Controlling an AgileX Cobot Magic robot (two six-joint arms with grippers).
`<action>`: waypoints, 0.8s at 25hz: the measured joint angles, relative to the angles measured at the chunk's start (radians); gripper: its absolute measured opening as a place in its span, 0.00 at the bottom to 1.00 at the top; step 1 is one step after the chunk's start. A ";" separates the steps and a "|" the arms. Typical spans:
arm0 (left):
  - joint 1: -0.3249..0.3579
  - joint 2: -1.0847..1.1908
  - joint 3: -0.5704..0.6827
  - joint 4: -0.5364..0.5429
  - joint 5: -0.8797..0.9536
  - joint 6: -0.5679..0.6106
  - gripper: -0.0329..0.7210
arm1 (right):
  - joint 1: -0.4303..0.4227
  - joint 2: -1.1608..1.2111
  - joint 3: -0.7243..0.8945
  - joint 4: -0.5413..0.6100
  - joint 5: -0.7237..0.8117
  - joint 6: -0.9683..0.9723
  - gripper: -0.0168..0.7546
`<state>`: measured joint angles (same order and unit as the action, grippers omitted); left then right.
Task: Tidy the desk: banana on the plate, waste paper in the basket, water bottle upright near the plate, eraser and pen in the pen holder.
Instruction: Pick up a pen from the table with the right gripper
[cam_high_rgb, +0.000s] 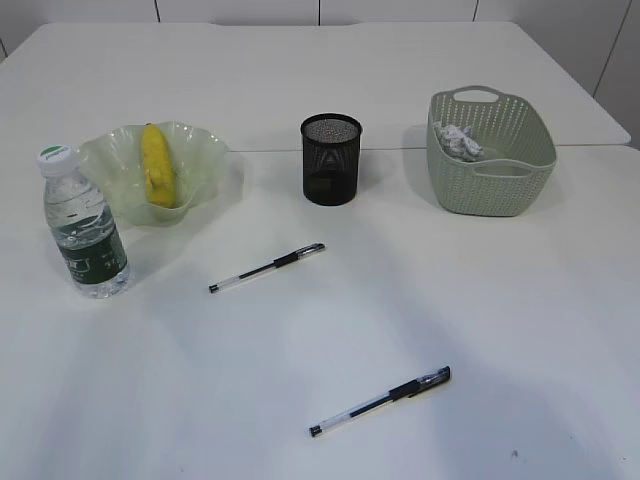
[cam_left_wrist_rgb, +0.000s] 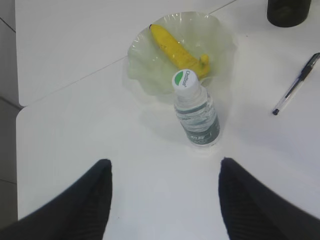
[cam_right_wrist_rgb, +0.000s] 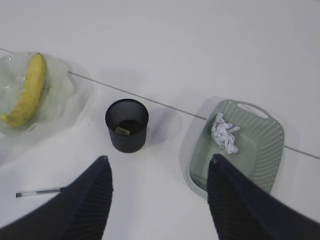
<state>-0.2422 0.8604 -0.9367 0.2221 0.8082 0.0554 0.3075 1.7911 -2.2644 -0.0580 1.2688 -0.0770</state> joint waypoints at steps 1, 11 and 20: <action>0.000 0.000 0.000 0.000 -0.002 0.000 0.67 | 0.000 -0.017 0.022 -0.005 0.000 -0.005 0.60; 0.000 0.000 0.000 -0.001 -0.003 0.000 0.67 | 0.000 -0.124 0.187 -0.021 0.000 -0.056 0.60; 0.000 0.000 0.000 -0.034 -0.003 0.000 0.67 | 0.000 -0.210 0.365 -0.024 0.000 -0.157 0.60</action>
<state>-0.2422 0.8604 -0.9367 0.1881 0.8051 0.0554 0.3075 1.5815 -1.8995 -0.0817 1.2688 -0.2338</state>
